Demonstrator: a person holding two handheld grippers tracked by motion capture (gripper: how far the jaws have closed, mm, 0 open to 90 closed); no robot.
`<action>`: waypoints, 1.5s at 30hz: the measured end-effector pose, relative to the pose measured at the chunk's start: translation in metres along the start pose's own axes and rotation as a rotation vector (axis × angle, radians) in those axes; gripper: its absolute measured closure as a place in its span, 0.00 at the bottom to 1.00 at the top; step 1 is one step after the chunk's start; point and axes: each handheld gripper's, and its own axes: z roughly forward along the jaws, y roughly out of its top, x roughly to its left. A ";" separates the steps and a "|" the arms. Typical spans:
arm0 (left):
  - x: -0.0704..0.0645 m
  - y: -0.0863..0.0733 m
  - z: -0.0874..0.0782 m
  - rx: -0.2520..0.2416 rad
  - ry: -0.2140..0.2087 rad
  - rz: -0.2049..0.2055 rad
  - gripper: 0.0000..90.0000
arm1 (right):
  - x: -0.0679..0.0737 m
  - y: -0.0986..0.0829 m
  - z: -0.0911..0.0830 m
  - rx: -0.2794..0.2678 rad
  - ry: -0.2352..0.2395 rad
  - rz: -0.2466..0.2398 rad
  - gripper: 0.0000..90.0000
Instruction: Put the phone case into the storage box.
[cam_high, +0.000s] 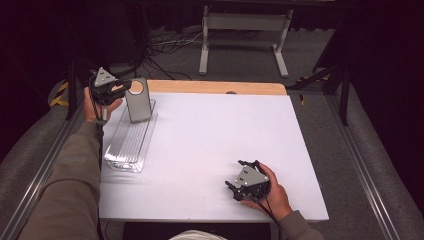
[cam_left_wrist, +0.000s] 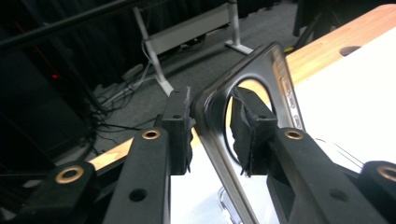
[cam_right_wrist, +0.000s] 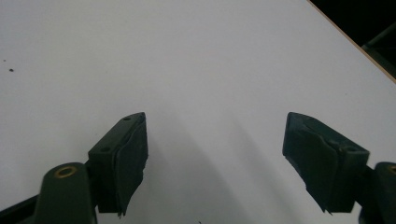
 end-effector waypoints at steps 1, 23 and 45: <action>-0.001 0.001 -0.001 0.002 0.007 0.005 0.74 | 0.000 0.001 0.000 -0.005 0.002 0.000 0.26; -0.002 0.002 -0.022 -0.035 0.037 -0.017 0.70 | 0.006 0.005 0.000 -0.008 0.033 -0.023 0.26; -0.008 -0.016 -0.038 -0.033 0.004 -0.039 0.90 | -0.001 0.010 -0.011 -0.083 0.027 0.037 0.26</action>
